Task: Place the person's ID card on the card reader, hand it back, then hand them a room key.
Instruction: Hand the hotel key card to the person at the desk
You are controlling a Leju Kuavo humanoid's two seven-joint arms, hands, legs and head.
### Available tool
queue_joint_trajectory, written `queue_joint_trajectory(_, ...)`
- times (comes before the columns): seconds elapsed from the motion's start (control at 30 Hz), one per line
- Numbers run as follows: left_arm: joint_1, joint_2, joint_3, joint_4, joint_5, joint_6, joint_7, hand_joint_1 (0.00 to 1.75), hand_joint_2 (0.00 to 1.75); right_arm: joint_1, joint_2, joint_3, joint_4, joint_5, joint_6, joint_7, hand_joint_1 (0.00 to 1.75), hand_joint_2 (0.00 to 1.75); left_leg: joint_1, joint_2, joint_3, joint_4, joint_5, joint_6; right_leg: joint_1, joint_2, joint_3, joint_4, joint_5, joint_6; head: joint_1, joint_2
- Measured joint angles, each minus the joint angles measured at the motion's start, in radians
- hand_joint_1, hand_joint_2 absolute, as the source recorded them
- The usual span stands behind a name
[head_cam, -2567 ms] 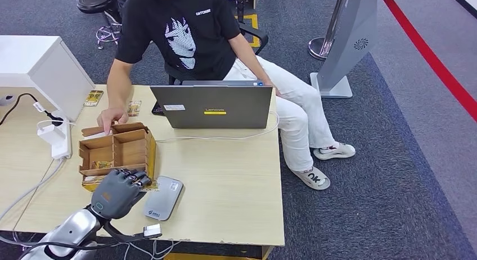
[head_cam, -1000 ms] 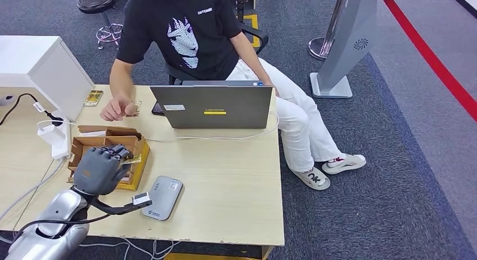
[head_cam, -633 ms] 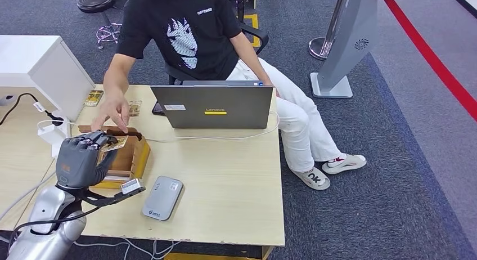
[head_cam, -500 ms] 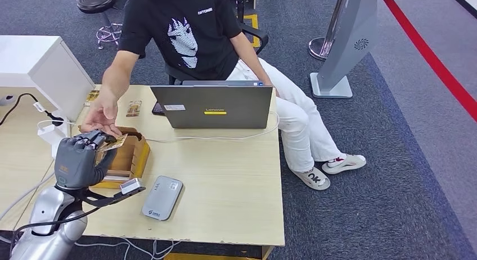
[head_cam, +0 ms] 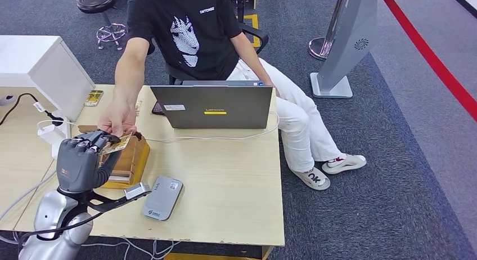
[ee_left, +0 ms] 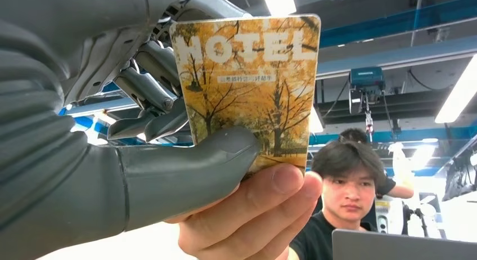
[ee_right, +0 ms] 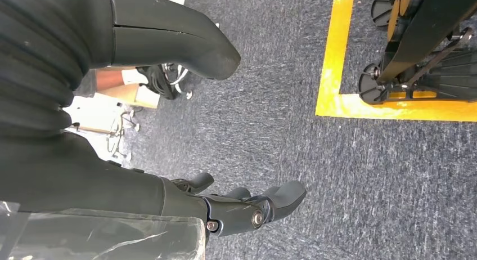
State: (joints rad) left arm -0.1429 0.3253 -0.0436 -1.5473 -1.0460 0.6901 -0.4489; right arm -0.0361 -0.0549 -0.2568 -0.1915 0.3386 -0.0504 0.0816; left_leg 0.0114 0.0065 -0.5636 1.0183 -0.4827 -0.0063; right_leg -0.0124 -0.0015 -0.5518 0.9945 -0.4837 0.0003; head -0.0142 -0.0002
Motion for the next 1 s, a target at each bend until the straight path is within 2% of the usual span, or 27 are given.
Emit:
queue_joint_trajectory(0.03,0.000,-0.001,0.000,-0.001,0.000,0.000,0.000,1.65,1.75,0.000,0.000,-0.001,0.000,0.001,0.000,0.000,0.00,1.75,0.000,0.000,0.000,0.000,0.000,0.000,0.000,0.000,0.000,0.000,0.000,0.000,0.000,0.000)
queue_joint_trajectory(0.07,0.000,-0.002,0.001,-0.002,0.000,0.000,0.000,1.43,1.75,0.000,0.000,-0.002,0.000,0.002,0.000,0.000,0.00,1.75,0.000,0.000,0.000,0.000,0.000,0.000,0.000,0.000,0.000,0.000,0.000,0.000,0.000,0.000)
queue_joint_trajectory(0.13,0.001,-0.002,0.002,-0.002,0.001,0.000,0.000,0.58,1.75,0.000,0.000,-0.005,0.000,0.004,0.000,0.000,0.00,1.75,0.000,0.000,0.000,0.000,0.000,0.000,0.000,0.000,0.000,0.000,0.000,0.000,0.000,0.000)
queue_joint_trajectory(0.17,0.001,-0.003,0.002,-0.002,0.002,0.000,0.000,0.24,1.75,0.000,0.000,-0.006,0.000,0.004,0.000,0.000,0.00,1.75,0.000,0.000,0.000,0.000,0.000,0.000,0.000,0.000,0.000,0.000,0.000,0.000,0.000,0.000)
queue_joint_trajectory(0.2,0.001,-0.003,0.002,-0.003,0.003,0.000,0.000,0.03,1.75,0.000,0.000,-0.007,0.000,0.004,0.000,0.000,0.00,1.75,0.000,0.000,0.000,0.000,0.000,0.000,0.000,0.000,0.000,0.000,0.000,0.000,0.000,0.000)
queue_joint_trajectory(0.7,0.028,-0.008,0.002,-0.012,0.013,-0.017,0.009,0.00,1.75,0.000,0.001,-0.022,0.000,0.005,-0.001,0.002,0.00,1.75,0.000,0.000,0.000,0.000,0.000,0.000,0.000,0.000,0.000,0.000,0.000,0.000,0.000,0.000)
queue_joint_trajectory(0.83,0.081,0.047,-0.007,-0.016,0.005,-0.093,0.035,0.00,1.75,0.001,0.001,-0.034,0.000,-0.002,-0.001,0.001,0.00,1.75,0.000,0.001,0.000,0.000,0.000,0.000,0.000,0.001,-0.001,0.000,0.000,0.000,0.000,0.000)
queue_joint_trajectory(1.0,0.199,0.161,-0.021,-0.042,-0.023,-0.147,0.081,0.00,1.75,0.004,0.001,-0.056,0.000,-0.012,-0.001,-0.001,0.00,1.75,0.001,0.002,-0.001,0.000,0.000,0.000,0.000,0.002,-0.003,0.000,-0.001,0.000,0.000,0.000)
